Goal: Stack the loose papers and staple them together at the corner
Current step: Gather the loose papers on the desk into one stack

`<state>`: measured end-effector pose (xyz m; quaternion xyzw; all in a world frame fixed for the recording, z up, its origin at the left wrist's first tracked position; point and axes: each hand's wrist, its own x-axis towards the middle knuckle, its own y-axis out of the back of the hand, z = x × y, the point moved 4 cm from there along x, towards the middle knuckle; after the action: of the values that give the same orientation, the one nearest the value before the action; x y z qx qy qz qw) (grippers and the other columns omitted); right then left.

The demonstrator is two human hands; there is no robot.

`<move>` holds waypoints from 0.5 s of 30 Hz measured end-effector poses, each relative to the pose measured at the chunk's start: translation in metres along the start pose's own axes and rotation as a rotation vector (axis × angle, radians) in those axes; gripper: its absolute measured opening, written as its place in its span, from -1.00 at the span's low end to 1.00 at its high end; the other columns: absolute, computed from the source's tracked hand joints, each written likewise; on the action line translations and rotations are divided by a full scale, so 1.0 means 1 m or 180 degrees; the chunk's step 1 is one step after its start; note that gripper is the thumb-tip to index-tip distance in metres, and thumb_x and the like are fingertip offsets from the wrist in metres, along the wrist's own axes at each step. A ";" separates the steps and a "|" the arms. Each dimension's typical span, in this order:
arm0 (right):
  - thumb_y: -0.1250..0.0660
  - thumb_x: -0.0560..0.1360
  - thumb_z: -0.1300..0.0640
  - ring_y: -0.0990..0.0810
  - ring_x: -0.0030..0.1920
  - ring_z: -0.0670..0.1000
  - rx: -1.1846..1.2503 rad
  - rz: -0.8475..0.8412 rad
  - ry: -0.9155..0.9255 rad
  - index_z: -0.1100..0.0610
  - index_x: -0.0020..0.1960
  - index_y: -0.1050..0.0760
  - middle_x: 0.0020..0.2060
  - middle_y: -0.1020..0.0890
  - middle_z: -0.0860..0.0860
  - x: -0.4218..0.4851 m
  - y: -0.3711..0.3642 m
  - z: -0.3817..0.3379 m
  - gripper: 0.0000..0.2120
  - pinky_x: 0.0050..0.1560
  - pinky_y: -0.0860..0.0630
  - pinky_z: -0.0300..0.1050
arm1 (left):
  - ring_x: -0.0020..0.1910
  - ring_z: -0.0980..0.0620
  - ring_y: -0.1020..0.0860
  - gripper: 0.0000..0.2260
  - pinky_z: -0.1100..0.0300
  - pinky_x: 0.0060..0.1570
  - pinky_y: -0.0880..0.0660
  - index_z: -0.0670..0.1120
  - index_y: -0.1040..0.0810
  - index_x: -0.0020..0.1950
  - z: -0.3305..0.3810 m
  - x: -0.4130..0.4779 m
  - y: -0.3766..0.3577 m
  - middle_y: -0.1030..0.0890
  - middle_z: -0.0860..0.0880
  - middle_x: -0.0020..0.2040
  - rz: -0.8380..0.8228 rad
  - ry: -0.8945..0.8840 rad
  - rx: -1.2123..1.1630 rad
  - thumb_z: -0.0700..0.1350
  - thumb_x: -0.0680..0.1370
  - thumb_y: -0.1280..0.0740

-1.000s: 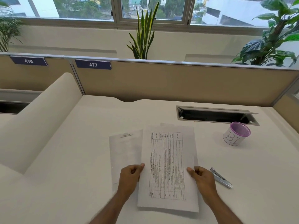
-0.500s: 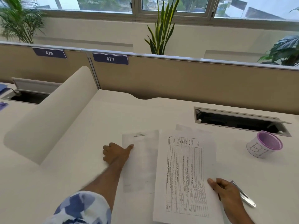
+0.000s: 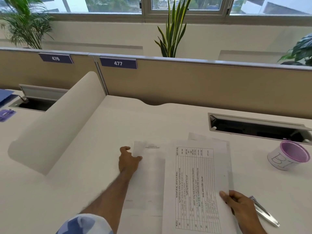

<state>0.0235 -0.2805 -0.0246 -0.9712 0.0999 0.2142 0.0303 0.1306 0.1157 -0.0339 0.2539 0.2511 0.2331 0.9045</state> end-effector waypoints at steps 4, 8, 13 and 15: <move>-0.39 0.46 0.35 -0.70 -0.18 0.24 0.0015 -0.0031 -0.0020 0.39 -0.10 -0.62 -0.22 -0.74 0.23 0.003 -0.007 0.003 -0.91 -0.32 -0.67 -0.16 | -0.07 -0.12 -0.62 -0.62 0.11 -0.11 -0.57 -0.09 -0.49 0.22 -0.003 -0.011 0.003 -0.62 -0.05 -0.09 -0.0500 -0.0677 -0.0504 -0.19 0.44 -0.46; -0.41 0.45 0.27 -0.69 -0.11 0.25 0.0008 -0.0233 0.0007 0.38 -0.09 -0.61 -0.12 -0.72 0.30 0.005 -0.025 0.003 -0.86 -0.05 -0.64 0.04 | -0.02 -0.21 -0.65 -0.89 -0.09 -0.02 -0.60 -0.10 -0.63 -0.04 -0.010 -0.029 0.004 -0.68 -0.18 -0.03 -0.0951 -0.0597 -0.1010 -0.15 0.57 -0.31; -0.40 0.47 0.30 -0.71 -0.27 0.05 -0.0053 -0.0494 0.0093 0.28 -0.22 -0.63 -0.26 -0.74 0.18 0.000 -0.061 0.001 -0.90 -0.23 -0.62 -0.15 | -0.06 -0.11 -0.69 -0.78 0.04 -0.12 -0.62 -0.13 -0.60 0.12 -0.015 -0.058 0.008 -0.72 -0.12 -0.01 -0.1212 -0.0205 -0.1586 -0.10 0.63 -0.20; -0.41 0.46 0.29 -0.73 -0.15 0.15 -0.0057 -0.0583 0.0067 0.30 -0.13 -0.64 -0.17 -0.74 0.20 -0.003 -0.075 0.004 -0.93 -0.10 -0.66 0.00 | -0.06 -0.08 -0.70 -0.79 0.06 -0.12 -0.62 -0.10 -0.62 0.11 -0.015 -0.068 0.008 -0.73 -0.12 0.00 -0.1261 -0.0154 -0.1745 -0.12 0.63 -0.21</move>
<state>0.0350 -0.2059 -0.0255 -0.9787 0.0091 0.2011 0.0401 0.0673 0.0895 -0.0174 -0.0470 0.2019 0.1056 0.9726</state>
